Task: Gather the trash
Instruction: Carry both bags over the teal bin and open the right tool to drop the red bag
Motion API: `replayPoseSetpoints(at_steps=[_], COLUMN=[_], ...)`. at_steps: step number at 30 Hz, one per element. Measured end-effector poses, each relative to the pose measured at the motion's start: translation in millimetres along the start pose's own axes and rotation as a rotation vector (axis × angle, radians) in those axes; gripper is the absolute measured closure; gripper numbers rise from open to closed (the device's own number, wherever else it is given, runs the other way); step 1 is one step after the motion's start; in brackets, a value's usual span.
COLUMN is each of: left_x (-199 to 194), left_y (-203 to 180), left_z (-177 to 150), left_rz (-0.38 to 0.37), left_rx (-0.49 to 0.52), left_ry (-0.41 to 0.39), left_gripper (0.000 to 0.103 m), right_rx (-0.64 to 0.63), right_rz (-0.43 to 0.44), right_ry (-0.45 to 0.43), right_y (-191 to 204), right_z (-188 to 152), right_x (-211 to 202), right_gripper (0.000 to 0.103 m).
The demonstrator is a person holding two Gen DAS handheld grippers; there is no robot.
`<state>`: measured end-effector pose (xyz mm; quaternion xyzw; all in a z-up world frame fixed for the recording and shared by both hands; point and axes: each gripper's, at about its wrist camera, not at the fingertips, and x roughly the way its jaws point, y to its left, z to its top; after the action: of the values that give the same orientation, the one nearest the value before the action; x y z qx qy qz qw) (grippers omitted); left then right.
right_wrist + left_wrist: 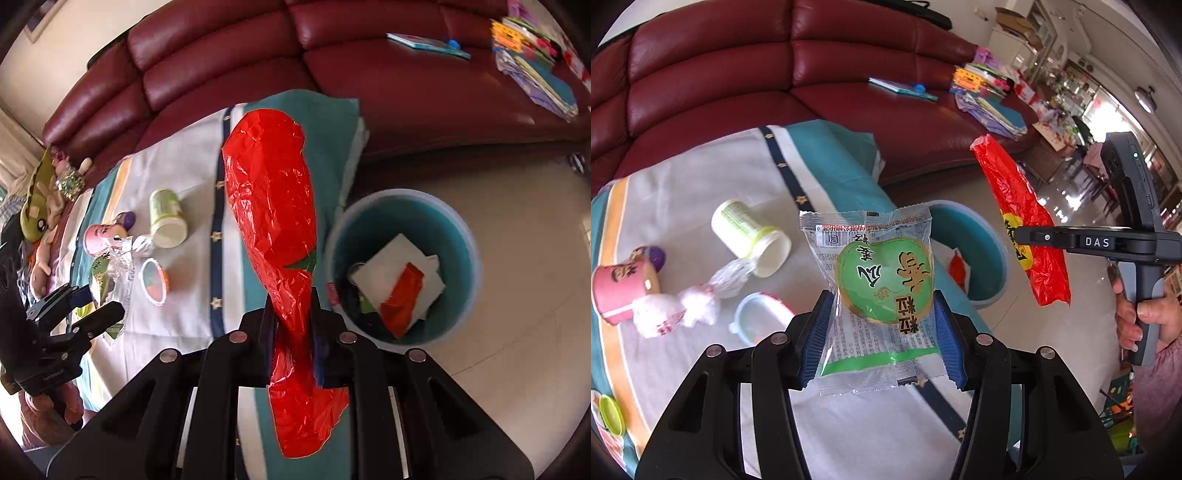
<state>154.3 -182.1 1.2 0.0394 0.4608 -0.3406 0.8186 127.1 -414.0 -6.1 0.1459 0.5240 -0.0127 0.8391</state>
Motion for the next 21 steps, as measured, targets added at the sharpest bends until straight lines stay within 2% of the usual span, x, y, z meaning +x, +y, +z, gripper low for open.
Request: replayPoseSetpoints(at_steps=[4,8,16,21], left_x=[29,58,114,133], left_y=[-29,-49,-64,-61], left_z=[17,29,45,56], left_rz=[-0.027,-0.045,-0.055,-0.056], left_rx=[0.039,0.051,0.049,0.04], left_ry=[0.026,0.05,0.116,0.126], left_gripper=[0.049,0.049,0.048,0.049], right_rx=[0.092,0.15,0.198,0.203], right_rz=[-0.024,-0.029,-0.012,-0.001], right_ry=[-0.001,0.013,0.084,0.137], right_y=[-53,-88,-121,-129], right_z=[-3,-3,4,10], right_x=[-1,10,53,83], right_gripper=[0.086,0.085,0.084,0.08])
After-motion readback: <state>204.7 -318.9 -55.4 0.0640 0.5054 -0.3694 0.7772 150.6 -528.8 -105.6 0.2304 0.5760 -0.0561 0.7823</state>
